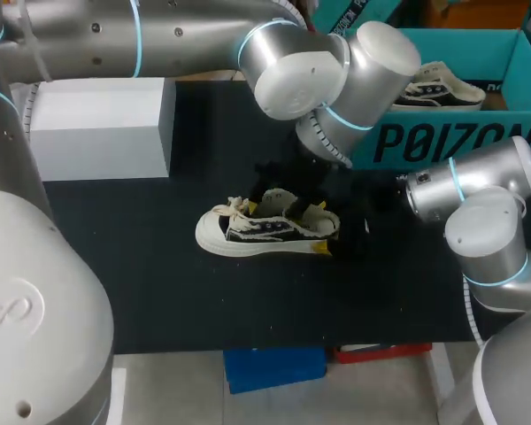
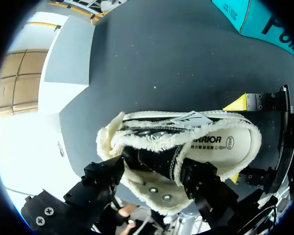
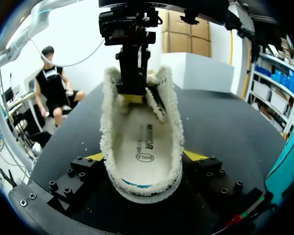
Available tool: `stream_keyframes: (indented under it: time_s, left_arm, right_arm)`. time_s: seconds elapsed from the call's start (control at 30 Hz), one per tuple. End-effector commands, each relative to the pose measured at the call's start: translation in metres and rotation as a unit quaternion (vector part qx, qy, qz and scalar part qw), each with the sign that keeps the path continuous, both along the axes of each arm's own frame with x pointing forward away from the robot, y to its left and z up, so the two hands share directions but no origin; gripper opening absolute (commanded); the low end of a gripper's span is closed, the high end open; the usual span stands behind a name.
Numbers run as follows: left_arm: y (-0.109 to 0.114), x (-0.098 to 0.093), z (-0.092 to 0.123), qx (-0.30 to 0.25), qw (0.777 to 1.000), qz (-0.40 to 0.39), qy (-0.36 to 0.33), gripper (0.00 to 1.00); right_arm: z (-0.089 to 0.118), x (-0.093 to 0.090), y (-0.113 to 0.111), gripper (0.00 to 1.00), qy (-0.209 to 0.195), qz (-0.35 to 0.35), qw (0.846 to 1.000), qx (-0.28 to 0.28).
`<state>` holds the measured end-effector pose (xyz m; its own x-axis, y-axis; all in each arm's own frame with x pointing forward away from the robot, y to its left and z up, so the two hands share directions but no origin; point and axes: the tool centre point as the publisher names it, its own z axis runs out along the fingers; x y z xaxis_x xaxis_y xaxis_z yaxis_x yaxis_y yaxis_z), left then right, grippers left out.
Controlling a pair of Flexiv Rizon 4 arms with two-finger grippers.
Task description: Take the shoe out of the shoebox, open the shoe tongue, remove and reinsert the insole, then place the shoe into the shoebox
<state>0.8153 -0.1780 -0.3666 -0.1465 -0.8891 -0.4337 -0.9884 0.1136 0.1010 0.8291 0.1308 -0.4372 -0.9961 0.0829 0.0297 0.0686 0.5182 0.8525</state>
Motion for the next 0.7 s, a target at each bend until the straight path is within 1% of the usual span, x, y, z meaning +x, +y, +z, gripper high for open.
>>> stream_keyframes:
  time_s: [0.03, 0.37, 0.53, 0.7]
  left_arm:
    - [-0.001, -0.002, -0.002, 0.006, 1.0, -0.004, -0.001, 0.0]
    - [0.0, -0.004, -0.006, 0.011, 1.0, -0.014, 0.007, 0.0]
    - [0.002, -0.002, 0.001, -0.001, 1.0, -0.016, 0.005, 0.0]
    - [0.003, 0.003, 0.013, -0.024, 1.0, -0.018, -0.011, 0.0]
  right_arm:
    - [-0.005, 0.0, 0.002, 0.0, 0.0, -0.001, 1.0, 0.0]
    - [-0.005, 0.0, 0.002, 0.0, 0.0, -0.001, 1.0, 0.0]
    - [-0.005, 0.0, 0.002, 0.0, 0.0, -0.001, 1.0, 0.0]
    - [-0.005, 0.0, 0.002, 0.0, 0.0, -0.001, 1.0, 0.0]
